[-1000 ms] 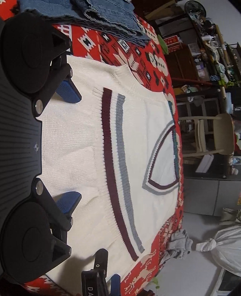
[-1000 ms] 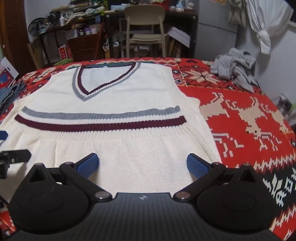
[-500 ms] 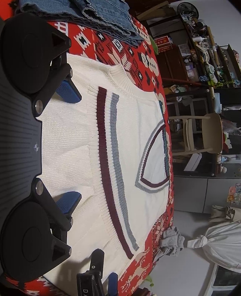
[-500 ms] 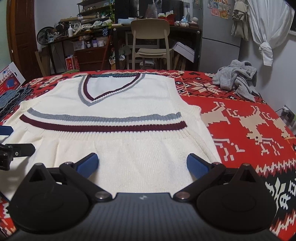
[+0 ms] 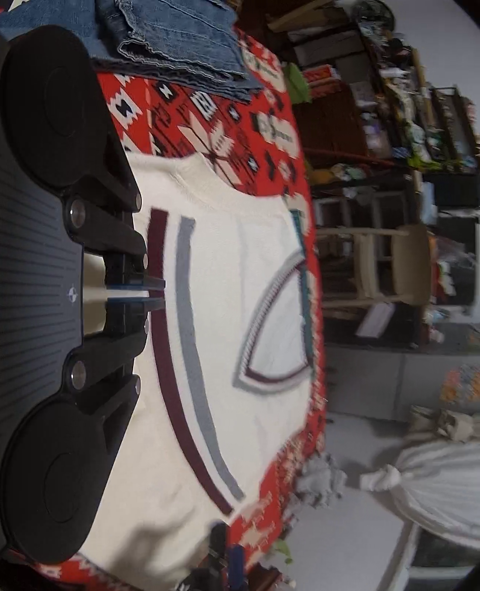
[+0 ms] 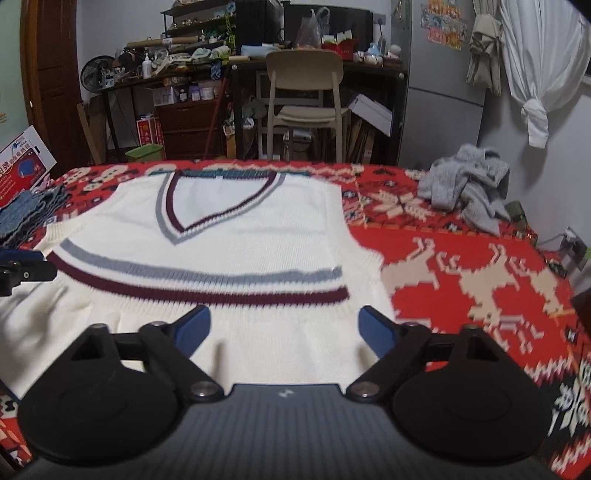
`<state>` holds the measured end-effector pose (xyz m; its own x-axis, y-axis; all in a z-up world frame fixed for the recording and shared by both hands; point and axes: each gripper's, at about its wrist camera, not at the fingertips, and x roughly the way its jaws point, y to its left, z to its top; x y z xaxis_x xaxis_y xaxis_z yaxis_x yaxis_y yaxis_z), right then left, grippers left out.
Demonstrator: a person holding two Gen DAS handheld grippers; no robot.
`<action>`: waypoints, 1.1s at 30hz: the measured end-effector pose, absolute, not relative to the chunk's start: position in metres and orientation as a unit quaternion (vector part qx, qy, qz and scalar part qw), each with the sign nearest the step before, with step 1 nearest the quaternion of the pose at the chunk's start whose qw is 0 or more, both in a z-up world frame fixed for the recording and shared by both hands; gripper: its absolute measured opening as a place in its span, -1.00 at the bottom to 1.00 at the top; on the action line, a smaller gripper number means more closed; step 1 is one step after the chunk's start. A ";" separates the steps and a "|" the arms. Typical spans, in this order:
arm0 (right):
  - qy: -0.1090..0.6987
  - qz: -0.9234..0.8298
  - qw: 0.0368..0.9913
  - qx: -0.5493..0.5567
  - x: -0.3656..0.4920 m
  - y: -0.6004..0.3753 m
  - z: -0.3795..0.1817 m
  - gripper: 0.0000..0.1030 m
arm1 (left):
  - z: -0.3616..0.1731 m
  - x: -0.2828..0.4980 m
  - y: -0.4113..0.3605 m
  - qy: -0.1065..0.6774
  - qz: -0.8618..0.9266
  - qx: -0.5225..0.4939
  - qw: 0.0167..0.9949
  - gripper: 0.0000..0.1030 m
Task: Fold clothes
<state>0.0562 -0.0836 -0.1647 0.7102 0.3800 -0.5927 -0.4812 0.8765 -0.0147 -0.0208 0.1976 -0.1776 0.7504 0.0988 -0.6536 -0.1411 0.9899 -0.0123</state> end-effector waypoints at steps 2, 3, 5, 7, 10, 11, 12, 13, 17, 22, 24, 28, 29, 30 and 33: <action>0.297 0.230 0.922 -0.090 0.065 -0.084 -0.160 -0.23 | -0.180 -0.015 0.209 0.357 0.078 -0.047 0.930 -0.94; 0.302 0.231 0.921 -0.089 0.070 -0.084 -0.160 -0.38 | -0.179 -0.013 0.214 0.359 0.085 -0.051 0.928 -0.94; 0.322 0.232 0.915 -0.077 0.080 -0.085 -0.164 -0.74 | -0.180 -0.009 0.221 0.366 0.093 -0.056 0.924 -0.95; 0.336 0.233 0.910 -0.066 0.088 -0.086 -0.168 -0.77 | -0.181 -0.005 0.229 0.374 0.101 -0.060 0.920 -0.95; 0.348 0.232 0.906 -0.069 0.098 -0.083 -0.175 -0.77 | -0.184 0.003 0.237 0.385 0.107 -0.061 0.915 -0.96; 0.352 0.232 0.904 -0.069 0.101 -0.082 -0.177 -0.77 | -0.185 0.006 0.239 0.386 0.105 -0.061 0.914 -0.96; 0.356 0.233 0.902 -0.069 0.104 -0.081 -0.179 -0.77 | -0.185 0.009 0.240 0.387 0.103 -0.059 0.915 -0.96; 0.361 0.234 0.900 -0.069 0.107 -0.080 -0.180 -0.77 | -0.185 0.012 0.241 0.388 0.100 -0.057 0.915 -0.96; 0.372 0.236 0.895 -0.068 0.120 -0.076 -0.186 -0.77 | -0.183 0.025 0.248 0.392 0.094 -0.070 0.913 -0.96; 0.385 0.244 0.889 -0.054 0.143 -0.075 -0.185 -0.77 | -0.176 0.039 0.258 0.393 0.064 -0.094 0.912 -0.93; 0.386 0.254 0.885 -0.055 0.150 -0.076 -0.180 -0.77 | -0.169 0.042 0.265 0.390 0.045 -0.112 0.913 -0.80; 0.394 0.287 0.872 -0.052 0.172 -0.080 -0.167 -0.75 | -0.151 0.057 0.275 0.387 0.021 -0.089 0.917 -0.76; 0.396 0.295 0.868 -0.051 0.178 -0.081 -0.164 -0.75 | -0.147 0.062 0.279 0.387 0.015 -0.082 0.918 -0.70; 0.398 0.303 0.864 -0.050 0.185 -0.082 -0.161 -0.75 | -0.143 0.068 0.282 0.384 0.010 -0.072 0.921 -0.59; 0.393 0.323 0.858 -0.075 0.205 -0.078 -0.151 -0.74 | -0.134 0.087 0.293 0.373 -0.008 -0.032 0.927 -0.36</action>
<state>0.2048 -0.0778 -0.1505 0.4819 0.4960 -0.7224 -0.6136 0.7795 0.1259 0.0866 0.2934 -0.1336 0.7210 -0.0382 -0.6919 -0.0093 0.9979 -0.0648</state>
